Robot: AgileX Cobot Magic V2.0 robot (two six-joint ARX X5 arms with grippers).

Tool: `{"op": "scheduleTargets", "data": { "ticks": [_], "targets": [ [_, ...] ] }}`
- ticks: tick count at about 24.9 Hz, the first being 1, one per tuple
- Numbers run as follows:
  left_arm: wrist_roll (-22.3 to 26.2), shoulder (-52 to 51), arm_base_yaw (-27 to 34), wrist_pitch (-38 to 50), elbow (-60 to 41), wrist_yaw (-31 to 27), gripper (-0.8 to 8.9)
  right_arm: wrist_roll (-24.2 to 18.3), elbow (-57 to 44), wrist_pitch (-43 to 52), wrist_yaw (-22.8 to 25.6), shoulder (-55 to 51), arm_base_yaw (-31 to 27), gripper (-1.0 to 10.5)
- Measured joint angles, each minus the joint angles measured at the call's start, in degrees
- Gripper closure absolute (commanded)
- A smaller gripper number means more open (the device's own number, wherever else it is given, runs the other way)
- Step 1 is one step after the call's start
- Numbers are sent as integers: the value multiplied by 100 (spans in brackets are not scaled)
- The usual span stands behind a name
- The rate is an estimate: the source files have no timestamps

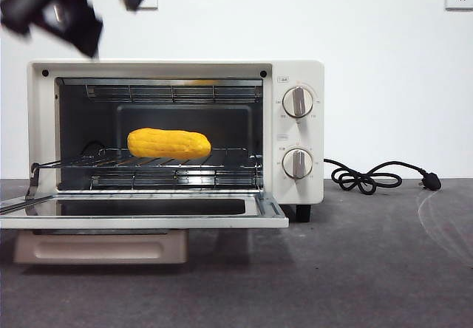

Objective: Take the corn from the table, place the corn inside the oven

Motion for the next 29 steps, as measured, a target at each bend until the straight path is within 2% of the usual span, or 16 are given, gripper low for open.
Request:
{"op": "scheduleTargets", "data": {
  "ticks": [2, 8, 13, 18, 21, 25, 29],
  "targets": [
    [63, 201, 0, 0, -2, -203, 820, 372, 0, -466, 0, -334, 170, 618],
    [212, 811, 0, 28, -111, -315, 821, 1353, 0, -1829, -2, -1287, 446, 888],
    [374, 1429, 0, 31, -251, -103, 822, 2044, 0, -2839, -57, -1991, 444, 957],
    [748, 1921, 111, 542, -717, 1145, 822, 2411, 0, -3327, -772, -2662, 396, 957],
    [964, 1963, 505, 911, -1152, 1915, 822, 2468, 0, -3338, -1364, -3084, 271, 957],
    [1049, 1878, 1429, 1233, -1733, 3108, 822, 2490, 0, -3342, -2341, -3563, -105, 957],
    [1062, 1797, 2837, 1488, -2417, 4918, 822, 2490, 0, -3351, -3521, -3906, -710, 957]
  ]
}}
